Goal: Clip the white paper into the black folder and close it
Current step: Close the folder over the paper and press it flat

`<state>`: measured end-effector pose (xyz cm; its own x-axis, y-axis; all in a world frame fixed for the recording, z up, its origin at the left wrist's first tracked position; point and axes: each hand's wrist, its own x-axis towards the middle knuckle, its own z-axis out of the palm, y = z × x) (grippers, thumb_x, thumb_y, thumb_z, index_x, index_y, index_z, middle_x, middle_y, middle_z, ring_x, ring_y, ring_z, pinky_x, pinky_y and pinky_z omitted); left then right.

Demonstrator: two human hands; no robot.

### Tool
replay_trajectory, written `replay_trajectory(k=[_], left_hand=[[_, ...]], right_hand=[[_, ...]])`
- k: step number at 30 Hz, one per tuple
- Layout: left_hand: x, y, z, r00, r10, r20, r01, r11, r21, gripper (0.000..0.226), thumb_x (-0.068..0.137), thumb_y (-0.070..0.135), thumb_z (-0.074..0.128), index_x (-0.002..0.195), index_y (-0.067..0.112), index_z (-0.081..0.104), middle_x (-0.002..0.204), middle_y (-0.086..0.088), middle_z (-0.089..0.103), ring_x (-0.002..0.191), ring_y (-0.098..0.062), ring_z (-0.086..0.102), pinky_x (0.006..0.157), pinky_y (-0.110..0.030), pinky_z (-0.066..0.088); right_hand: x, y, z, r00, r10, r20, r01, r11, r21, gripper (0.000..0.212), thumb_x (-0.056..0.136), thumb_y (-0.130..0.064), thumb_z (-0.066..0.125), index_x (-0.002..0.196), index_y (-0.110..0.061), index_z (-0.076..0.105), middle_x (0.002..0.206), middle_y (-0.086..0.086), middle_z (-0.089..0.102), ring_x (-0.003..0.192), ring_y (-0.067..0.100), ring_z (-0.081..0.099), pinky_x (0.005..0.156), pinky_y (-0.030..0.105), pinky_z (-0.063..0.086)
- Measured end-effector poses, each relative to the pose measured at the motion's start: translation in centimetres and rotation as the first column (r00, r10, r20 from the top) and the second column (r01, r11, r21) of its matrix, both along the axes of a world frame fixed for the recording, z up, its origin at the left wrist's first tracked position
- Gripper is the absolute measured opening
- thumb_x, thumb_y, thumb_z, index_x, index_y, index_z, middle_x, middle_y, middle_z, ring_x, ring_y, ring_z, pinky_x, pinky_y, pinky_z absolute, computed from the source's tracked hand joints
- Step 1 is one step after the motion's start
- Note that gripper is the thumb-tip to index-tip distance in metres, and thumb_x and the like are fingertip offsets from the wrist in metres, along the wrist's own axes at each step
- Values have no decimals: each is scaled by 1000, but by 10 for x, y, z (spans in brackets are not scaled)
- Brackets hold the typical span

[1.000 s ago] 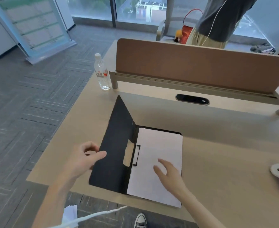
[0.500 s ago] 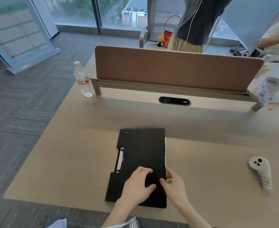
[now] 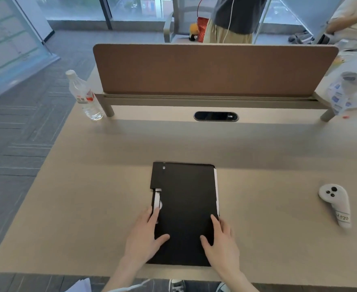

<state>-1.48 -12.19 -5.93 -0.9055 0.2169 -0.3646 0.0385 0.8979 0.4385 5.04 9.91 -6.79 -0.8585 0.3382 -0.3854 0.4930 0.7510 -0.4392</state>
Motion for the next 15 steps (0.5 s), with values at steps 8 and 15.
replay_trajectory(k=[8, 15], left_hand=[[-24, 101, 2, 974, -211, -81, 208, 977, -40, 93, 89, 51, 65, 158, 24, 9, 160, -3, 24, 145, -22, 26, 114, -31, 29], [-66, 184, -3, 961, -251, -116, 237, 964, -125, 87, 85, 56, 68, 152, 21, 25, 145, -5, 38, 126, -26, 40, 104, -35, 39]], right_hand=[[-1, 93, -7, 994, -90, -61, 98, 985, 141, 68, 91, -46, 56, 151, -26, 32, 156, -1, 34, 141, 19, 33, 99, 34, 49], [-44, 167, -8, 991, -119, -54, 126, 979, 158, 64, 95, -40, 53, 152, -25, 30, 160, -1, 30, 143, 22, 32, 104, 35, 44]])
